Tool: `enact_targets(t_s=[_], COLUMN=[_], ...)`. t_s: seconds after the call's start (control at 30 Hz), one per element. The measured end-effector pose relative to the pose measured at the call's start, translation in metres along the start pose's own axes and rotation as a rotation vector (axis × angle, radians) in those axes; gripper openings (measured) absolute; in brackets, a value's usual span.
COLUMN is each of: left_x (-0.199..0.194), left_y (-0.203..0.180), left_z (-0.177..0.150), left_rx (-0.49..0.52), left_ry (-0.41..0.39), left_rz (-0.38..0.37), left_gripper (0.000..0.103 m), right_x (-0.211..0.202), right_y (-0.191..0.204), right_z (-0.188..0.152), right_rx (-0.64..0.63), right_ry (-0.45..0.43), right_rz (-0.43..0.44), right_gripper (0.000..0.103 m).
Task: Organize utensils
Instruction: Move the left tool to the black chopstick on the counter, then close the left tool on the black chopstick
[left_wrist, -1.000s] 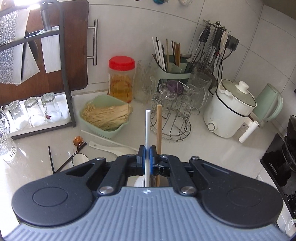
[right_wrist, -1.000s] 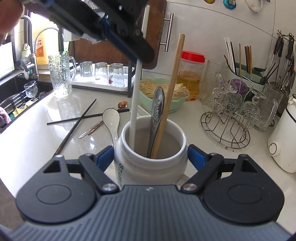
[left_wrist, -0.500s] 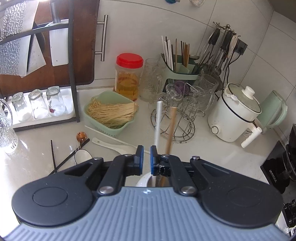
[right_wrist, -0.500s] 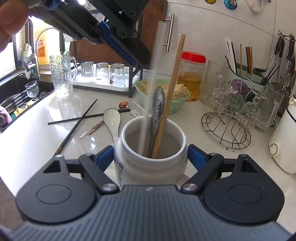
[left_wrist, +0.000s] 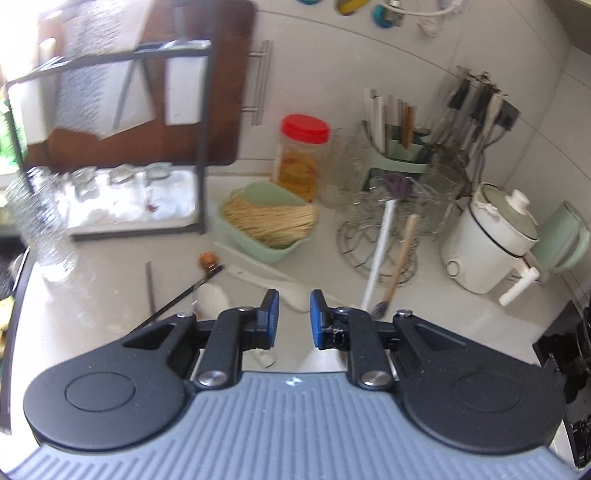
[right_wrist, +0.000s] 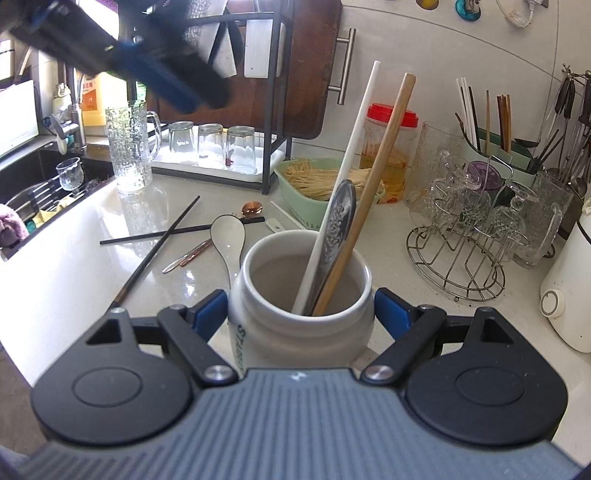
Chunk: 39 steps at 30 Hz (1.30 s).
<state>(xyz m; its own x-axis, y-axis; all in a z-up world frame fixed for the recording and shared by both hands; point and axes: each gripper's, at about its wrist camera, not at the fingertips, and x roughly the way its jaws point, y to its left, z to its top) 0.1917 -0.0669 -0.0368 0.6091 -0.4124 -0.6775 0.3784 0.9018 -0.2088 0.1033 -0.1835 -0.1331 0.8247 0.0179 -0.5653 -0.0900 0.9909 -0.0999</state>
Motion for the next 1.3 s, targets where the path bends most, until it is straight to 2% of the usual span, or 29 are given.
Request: enact_targets(t_s=[0.27,0.53,0.7,0.93,1.2,1.3], left_x=[-0.015,-0.017,-0.012,0.009,0.058,0.078], left_y=[0.040,0.066,0.082,0.102,0.125,0.132], left_z=[-0.030,-0.057,-0.063,-0.064,-0.062,-0.061], left_rx=[-0.126,-0.176,-0.200,-0.217,-0.218,-0.225], left_ry=[0.016,0.068,0.085,0.106,0.152,0.171], left_rz=[0.092,0.172,0.186,0.169,0.144,0.143], left_gripper=[0.021,0.021,0.021,0.021,0.021,0.025], right_x=[0.000,-0.001,0.000,0.000,0.000,0.000], right_y=[-0.001,-0.001,-0.001,0.002,0.007,0.008], right_z=[-0.001,0.000,0.001,0.002,0.003,0.002], right_rx=[-0.009,-0.008,-0.008,-0.003,0.014,0.015], right_ry=[-0.006,0.000,0.005,0.010,0.022,0.027], right_rz=[0.011,0.012,0.011,-0.005,-0.037,-0.044], right_gripper=[0.088,0.088,0.088,0.088,0.088,0.088])
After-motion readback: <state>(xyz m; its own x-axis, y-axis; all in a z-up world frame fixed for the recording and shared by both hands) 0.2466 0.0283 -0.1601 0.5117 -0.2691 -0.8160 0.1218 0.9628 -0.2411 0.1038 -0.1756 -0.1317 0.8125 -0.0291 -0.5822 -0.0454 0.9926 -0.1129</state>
